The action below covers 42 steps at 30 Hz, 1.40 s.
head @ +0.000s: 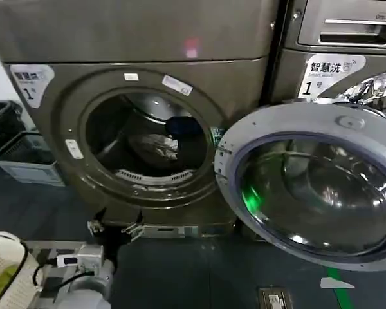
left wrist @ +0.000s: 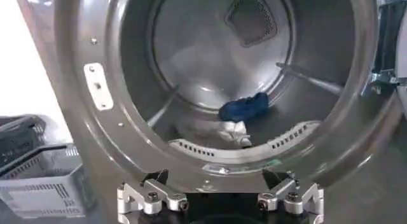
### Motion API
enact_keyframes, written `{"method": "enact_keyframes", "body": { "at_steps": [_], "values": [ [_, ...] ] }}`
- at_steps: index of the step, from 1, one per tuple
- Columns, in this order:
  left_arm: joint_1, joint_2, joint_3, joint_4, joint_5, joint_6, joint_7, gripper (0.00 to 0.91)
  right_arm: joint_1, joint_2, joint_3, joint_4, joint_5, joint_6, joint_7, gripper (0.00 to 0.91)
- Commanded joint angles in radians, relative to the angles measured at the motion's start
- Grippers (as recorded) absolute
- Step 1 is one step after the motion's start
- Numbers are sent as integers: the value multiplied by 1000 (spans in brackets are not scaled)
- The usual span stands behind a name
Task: Grasp the clothes from the dryer.
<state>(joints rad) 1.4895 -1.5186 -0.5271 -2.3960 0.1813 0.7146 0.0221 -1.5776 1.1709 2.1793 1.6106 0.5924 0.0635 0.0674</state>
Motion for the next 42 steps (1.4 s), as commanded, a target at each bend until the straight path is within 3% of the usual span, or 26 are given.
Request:
{"method": "enact_keyframes", "body": {
  "at_steps": [1,42],
  "values": [
    [-3,0,1,6,0,2,0,907,0,-1,2,1,0,0,-1,907],
    [-24,-7,-7,19,11,30,-5,907,0,4,4,-17,-1,5,-9,907]
  ]
}}
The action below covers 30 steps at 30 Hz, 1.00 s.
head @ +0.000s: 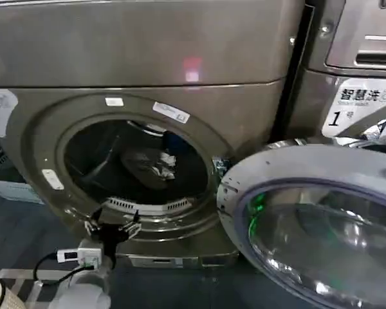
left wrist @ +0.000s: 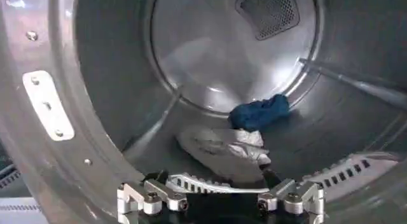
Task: Grasp the clothes from the dryer.
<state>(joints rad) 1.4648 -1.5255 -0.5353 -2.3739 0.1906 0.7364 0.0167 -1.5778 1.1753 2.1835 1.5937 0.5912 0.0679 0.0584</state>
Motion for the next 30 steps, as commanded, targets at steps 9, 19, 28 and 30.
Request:
{"method": "enact_keyframes", "body": {
  "at_steps": [9,19,28,30],
  "values": [
    [0,-1,2,-5,3,4,1,907,0,-2,2,-4,0,3,-1,907],
    [-5,2,1,1,0,0,1,907,-6,-1,5,-1,1,2,-1,907],
    [-1,3,-1,-3,4,-1,-1,907,-2,-5,-1,2,-2,6,-1,907],
    [-2,2,-2,-2,10,-1,-1,907,-3,-3,-2,-1,-10,16,-5,907]
  ]
}}
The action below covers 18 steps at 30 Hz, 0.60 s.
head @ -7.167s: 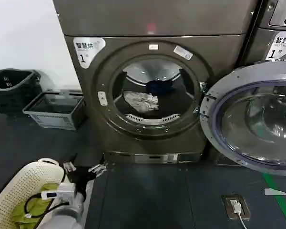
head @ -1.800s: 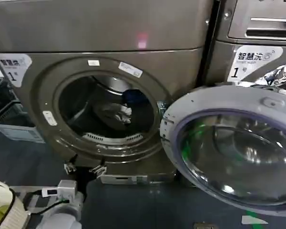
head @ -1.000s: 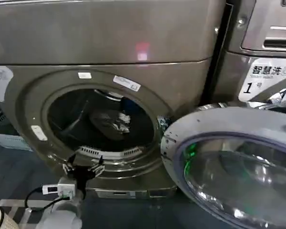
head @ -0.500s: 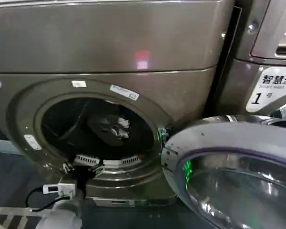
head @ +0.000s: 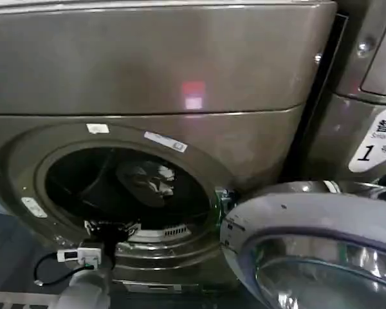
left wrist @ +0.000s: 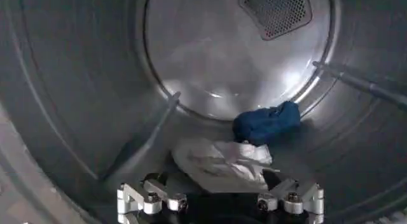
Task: Grasp the clothes from the dryer.
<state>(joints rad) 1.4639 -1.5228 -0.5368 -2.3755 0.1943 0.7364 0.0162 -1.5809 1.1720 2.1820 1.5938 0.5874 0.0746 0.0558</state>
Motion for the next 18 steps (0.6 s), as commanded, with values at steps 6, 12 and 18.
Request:
{"method": "enact_keyframes", "body": {
  "at_steps": [6,12,18],
  "values": [
    [-49,4,-12,45,50,14,12,907,5,-1,-4,-5,-6,15,-5,907],
    [-215,24,-24,183,248,49,173,907,6,2,-13,-15,-6,28,-8,907],
    [-383,32,-10,368,292,16,181,907,9,-4,-18,-25,-7,34,-10,907]
  ]
}}
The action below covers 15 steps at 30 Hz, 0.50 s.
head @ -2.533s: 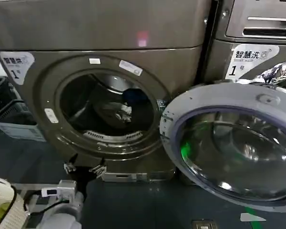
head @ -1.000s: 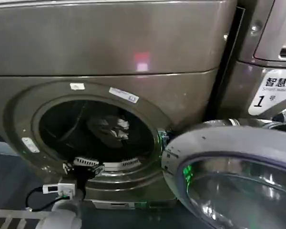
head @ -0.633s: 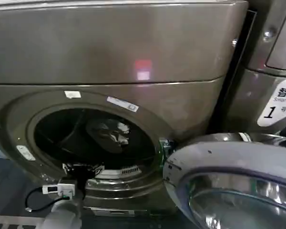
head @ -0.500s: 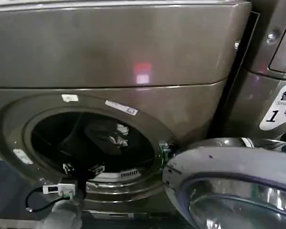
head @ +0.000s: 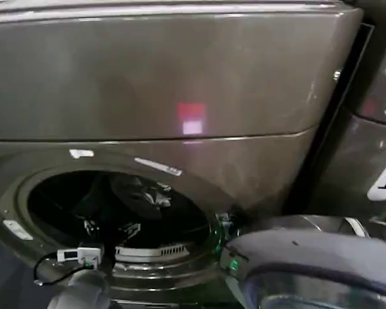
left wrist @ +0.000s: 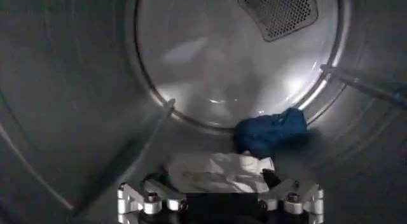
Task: Grasp the clothes from the dryer.
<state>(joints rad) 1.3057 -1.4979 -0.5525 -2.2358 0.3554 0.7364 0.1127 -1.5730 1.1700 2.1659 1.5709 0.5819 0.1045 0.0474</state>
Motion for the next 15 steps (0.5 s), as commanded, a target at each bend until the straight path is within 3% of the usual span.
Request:
{"method": "enact_keyframes", "body": {
  "at_steps": [1,15],
  "values": [
    [-247,6,6,259,130,9,85,907,1,-2,-2,-2,-1,5,-2,907],
    [-588,-9,19,683,341,-121,171,907,10,-1,-13,-2,-7,7,-2,907]
  ]
}}
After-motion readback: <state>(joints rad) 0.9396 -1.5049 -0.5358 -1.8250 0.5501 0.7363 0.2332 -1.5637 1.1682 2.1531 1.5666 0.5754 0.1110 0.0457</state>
